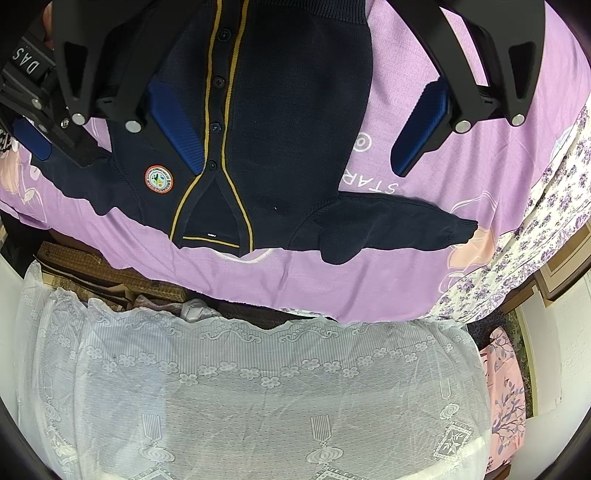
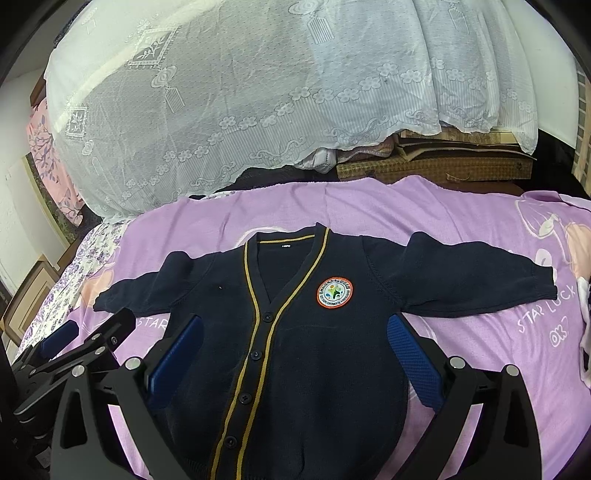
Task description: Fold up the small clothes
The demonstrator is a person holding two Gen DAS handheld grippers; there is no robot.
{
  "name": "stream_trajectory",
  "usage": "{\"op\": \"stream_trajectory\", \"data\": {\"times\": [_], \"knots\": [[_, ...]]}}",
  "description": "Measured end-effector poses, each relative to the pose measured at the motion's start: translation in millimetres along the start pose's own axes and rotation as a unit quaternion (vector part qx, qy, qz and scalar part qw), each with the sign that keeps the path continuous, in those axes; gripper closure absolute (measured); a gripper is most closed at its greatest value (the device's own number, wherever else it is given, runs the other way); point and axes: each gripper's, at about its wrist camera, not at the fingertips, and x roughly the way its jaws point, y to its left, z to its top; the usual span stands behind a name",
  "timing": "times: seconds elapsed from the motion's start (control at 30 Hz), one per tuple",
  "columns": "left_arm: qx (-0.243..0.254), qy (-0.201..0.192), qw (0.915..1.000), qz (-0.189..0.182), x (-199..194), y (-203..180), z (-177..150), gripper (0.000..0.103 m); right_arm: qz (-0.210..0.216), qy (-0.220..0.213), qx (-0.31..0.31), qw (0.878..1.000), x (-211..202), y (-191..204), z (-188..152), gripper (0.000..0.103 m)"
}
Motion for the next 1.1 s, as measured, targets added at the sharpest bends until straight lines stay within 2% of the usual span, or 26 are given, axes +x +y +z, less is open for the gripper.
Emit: {"op": "stream_trajectory", "data": {"times": [1.1], "knots": [[0.000,0.000,1.0000,0.001,-1.7,2.0,0.6,0.005,0.000,-0.001,-0.002,1.000,0.4,-0.8,-2.0,0.003]]}}
